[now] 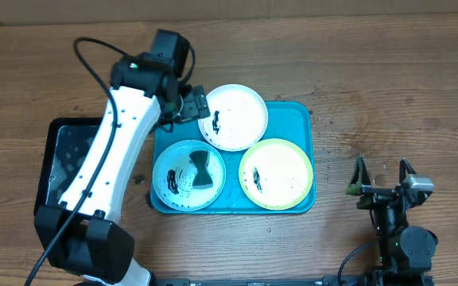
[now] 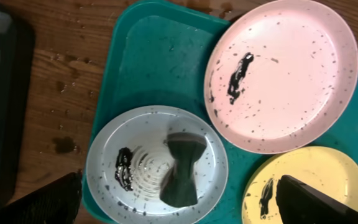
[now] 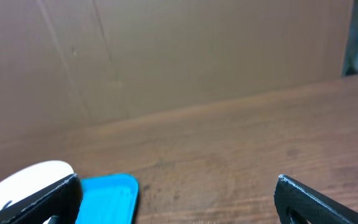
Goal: Clean dirty plates on tray and stack at the side
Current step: 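Carry the wet sponge over the light blue plate with the left gripper, then move the right gripper to the light blue plate rim and grip it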
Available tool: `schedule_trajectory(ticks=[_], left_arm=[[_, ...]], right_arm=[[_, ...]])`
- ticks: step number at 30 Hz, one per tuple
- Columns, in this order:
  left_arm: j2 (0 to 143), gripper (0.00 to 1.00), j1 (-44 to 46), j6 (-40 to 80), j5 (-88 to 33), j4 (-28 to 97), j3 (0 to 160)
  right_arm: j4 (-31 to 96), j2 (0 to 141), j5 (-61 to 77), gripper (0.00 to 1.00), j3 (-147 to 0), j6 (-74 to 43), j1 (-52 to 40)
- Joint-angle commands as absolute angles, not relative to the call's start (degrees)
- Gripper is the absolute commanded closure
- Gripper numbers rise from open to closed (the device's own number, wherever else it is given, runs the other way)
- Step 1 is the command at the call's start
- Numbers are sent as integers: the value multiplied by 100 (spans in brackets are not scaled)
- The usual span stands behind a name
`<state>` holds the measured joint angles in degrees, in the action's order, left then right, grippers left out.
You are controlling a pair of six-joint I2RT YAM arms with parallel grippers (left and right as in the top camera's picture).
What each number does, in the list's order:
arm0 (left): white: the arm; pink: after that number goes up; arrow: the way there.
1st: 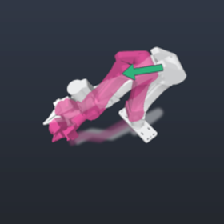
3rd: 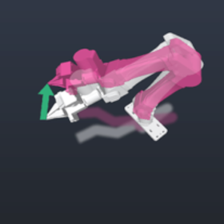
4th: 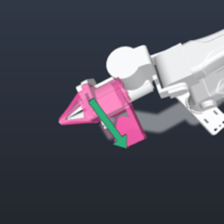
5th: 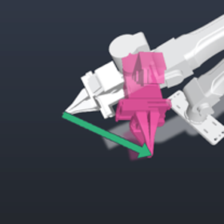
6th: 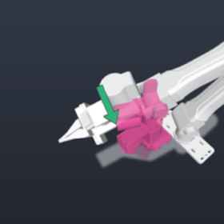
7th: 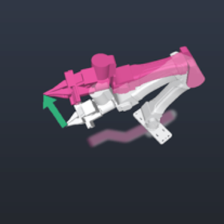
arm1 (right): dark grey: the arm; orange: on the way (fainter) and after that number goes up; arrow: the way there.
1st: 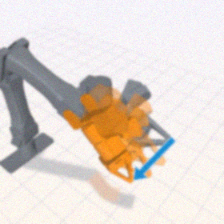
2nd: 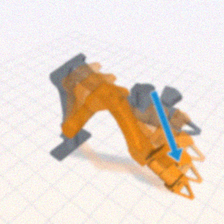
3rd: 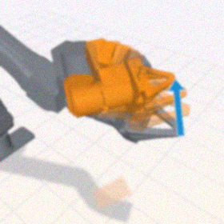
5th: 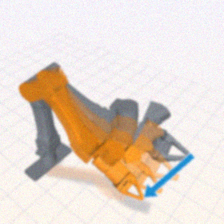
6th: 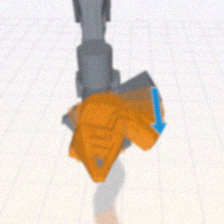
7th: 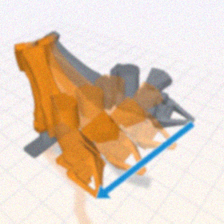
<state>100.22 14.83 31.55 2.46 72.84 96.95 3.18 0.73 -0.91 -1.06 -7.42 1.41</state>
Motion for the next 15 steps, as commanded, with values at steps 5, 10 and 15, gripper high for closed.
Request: schedule_trajectory(ticks=[5,10,15], left_arm=[[9963,0,1354,3240,434,7312,9758],[9963,0,1234,3238,333,7089,9760],[9963,0,1125,3238,331,7050,9760]], right_arm=[[-805,23,823,0,-47,-1625,134],[-3009,23,2104,0,-132,-1868,137],[-1605,228,2414,0,-1459,-1118,137]])
